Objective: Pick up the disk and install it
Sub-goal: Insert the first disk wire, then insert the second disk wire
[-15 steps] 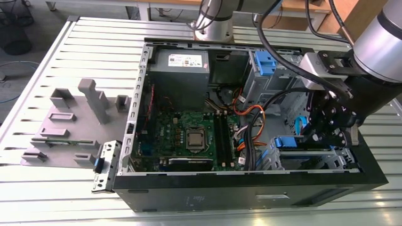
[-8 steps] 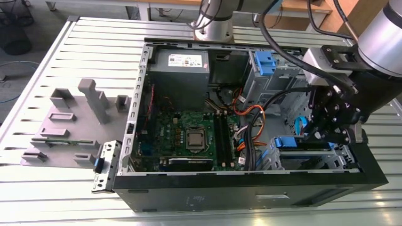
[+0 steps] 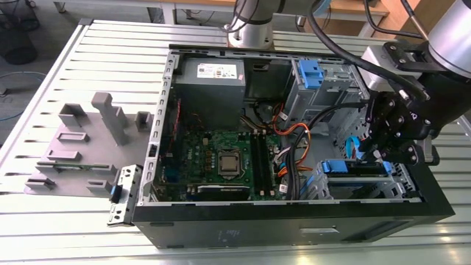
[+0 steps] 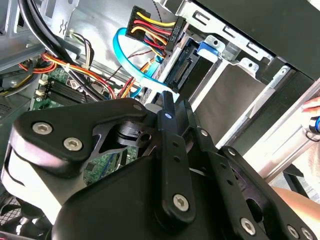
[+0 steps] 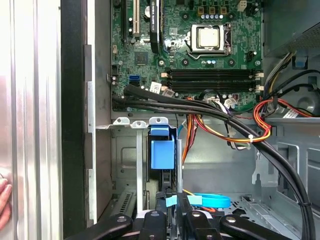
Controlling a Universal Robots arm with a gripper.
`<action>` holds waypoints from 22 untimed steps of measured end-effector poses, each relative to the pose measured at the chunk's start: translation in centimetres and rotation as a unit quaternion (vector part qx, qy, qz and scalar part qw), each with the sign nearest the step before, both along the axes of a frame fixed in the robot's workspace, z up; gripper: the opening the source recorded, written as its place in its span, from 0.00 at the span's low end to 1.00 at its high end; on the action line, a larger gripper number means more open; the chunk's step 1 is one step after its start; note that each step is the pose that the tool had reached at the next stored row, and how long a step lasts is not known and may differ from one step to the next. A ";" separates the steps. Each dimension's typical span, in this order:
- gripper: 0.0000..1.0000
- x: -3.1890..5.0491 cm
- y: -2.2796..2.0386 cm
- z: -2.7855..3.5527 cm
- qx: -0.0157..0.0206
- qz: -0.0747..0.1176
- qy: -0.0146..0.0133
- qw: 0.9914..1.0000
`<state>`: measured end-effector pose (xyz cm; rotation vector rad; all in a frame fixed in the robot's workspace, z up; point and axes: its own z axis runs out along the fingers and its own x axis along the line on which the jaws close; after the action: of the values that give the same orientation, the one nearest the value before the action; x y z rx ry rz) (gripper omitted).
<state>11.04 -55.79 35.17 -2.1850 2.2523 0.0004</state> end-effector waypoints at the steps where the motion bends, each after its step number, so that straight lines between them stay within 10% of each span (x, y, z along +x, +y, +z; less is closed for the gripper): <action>1: 0.24 0.01 0.00 0.00 0.000 0.000 0.000 1.000; 22: 0.24 1.44 0.00 0.13 0.000 0.000 0.000 1.000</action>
<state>12.48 -55.79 35.30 -2.1850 2.2524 0.0002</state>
